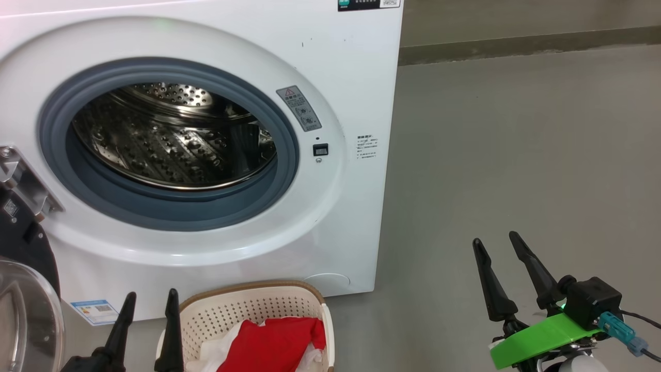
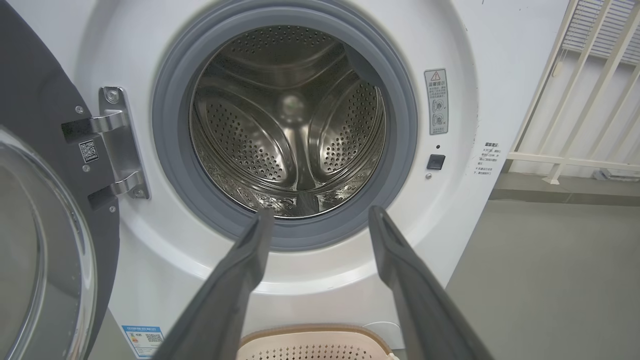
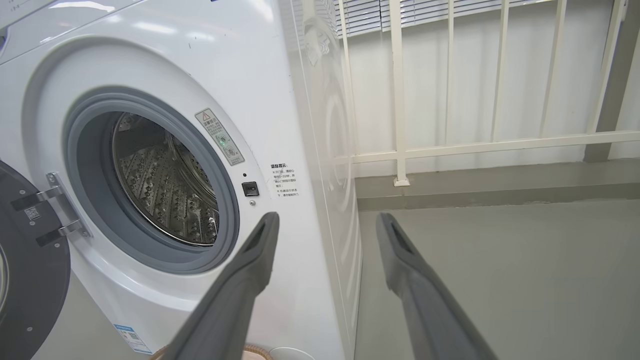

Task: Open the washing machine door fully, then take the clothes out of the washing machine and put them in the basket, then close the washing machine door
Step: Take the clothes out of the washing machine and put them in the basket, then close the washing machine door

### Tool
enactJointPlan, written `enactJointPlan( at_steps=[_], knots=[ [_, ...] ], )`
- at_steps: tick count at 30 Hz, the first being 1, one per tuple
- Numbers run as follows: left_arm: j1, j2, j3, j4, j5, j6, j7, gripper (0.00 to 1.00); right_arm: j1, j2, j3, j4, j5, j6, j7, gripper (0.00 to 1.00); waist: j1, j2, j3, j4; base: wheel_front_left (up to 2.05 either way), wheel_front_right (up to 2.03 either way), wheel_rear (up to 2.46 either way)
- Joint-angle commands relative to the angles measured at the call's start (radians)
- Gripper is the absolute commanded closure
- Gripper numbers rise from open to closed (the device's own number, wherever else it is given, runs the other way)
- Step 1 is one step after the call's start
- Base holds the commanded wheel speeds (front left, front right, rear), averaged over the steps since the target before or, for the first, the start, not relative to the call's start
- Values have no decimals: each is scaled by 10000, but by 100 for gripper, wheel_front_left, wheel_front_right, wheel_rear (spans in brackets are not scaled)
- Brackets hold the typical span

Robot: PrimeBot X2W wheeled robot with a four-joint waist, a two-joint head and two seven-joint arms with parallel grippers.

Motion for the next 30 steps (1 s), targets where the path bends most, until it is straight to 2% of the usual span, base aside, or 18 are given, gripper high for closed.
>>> enactJointPlan(
  at_steps=[1, 9, 22, 30],
  knots=[
    [-85, 49, 330, -321, 108, 55, -120, 0, -132, -39, 238, -278, -85, 4, -65, 0, 1, 0, 7, -17, 0, 0, 0],
    [-105, 41, 425, -428, -191, 6, -120, 0, -89, -33, 273, -223, -66, 4, -65, 0, 1, 0, -9, -47, 0, 0, 0],
    [15, 39, 276, -708, 260, 163, -120, 0, -107, -77, 334, -82, -48, 4, -65, 0, 1, 0, -60, -106, -1, 1, 0],
    [11, 37, 270, -723, 239, 176, -120, 0, -101, -71, 313, -44, -67, 4, -65, 0, 1, 0, -39, -147, -64, 64, 0]
  ],
)
